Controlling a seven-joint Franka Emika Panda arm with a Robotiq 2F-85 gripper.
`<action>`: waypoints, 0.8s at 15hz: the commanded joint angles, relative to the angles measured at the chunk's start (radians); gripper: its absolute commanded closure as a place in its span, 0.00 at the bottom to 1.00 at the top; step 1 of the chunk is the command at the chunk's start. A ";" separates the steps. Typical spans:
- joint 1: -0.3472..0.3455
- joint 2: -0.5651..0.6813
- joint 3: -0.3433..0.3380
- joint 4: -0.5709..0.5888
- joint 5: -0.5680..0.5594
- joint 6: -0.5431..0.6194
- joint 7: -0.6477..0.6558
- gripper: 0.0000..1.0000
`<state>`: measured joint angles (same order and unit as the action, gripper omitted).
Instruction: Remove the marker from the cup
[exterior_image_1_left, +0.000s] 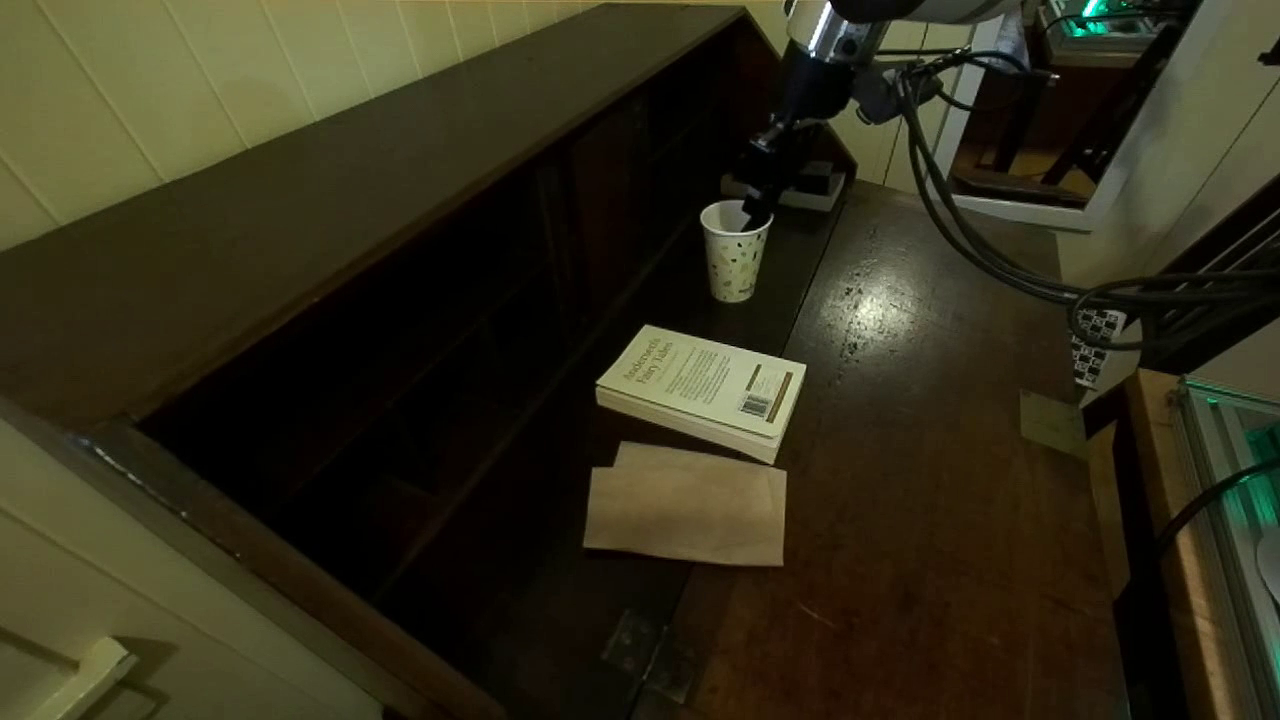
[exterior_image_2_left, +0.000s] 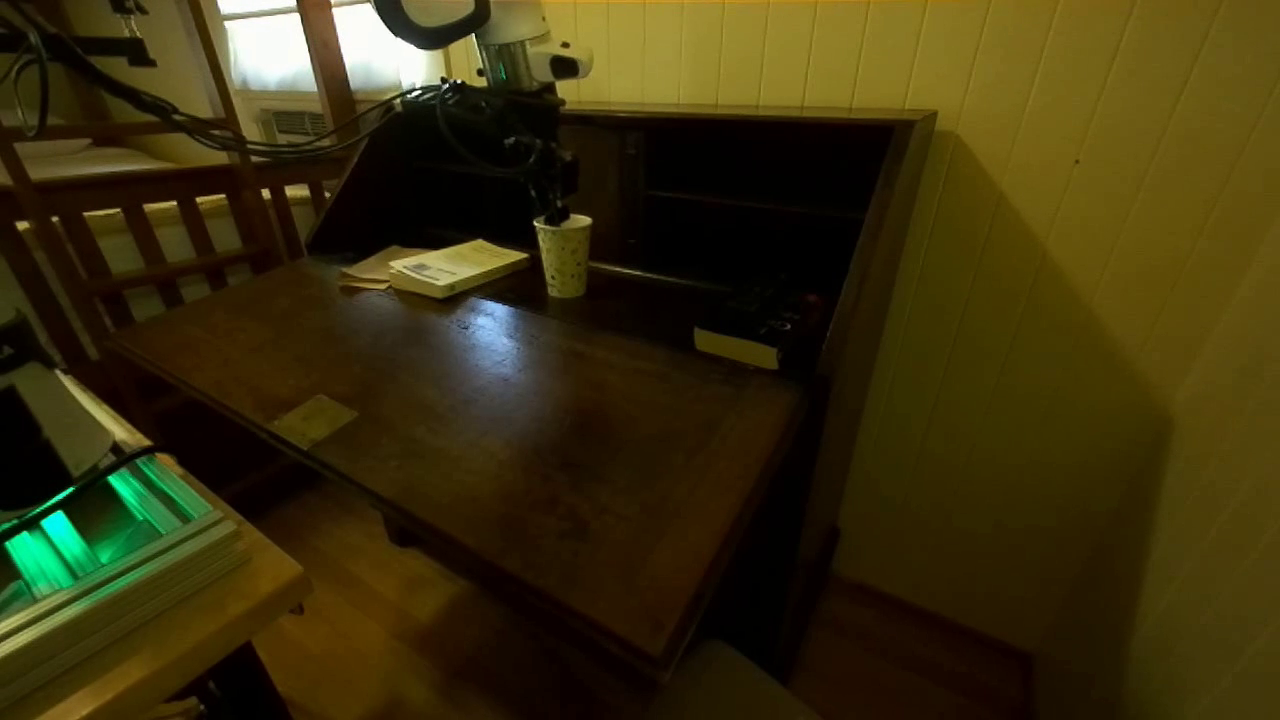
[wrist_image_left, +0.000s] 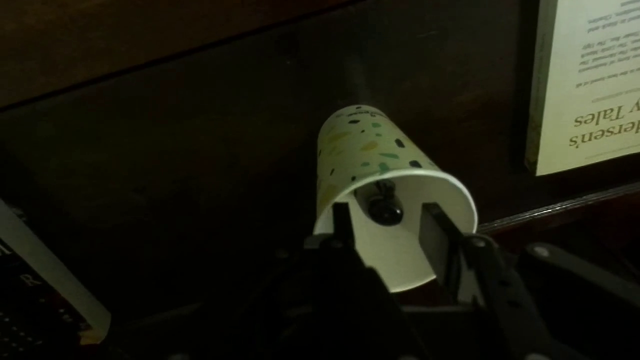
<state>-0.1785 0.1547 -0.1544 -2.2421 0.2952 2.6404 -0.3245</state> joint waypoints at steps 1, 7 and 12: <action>-0.020 0.021 0.021 0.022 0.010 0.015 0.008 0.69; -0.019 0.021 0.024 0.018 0.008 0.016 0.007 0.33; -0.017 0.024 0.028 0.015 0.002 0.014 0.011 0.75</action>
<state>-0.1805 0.1599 -0.1453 -2.2403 0.2952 2.6407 -0.3245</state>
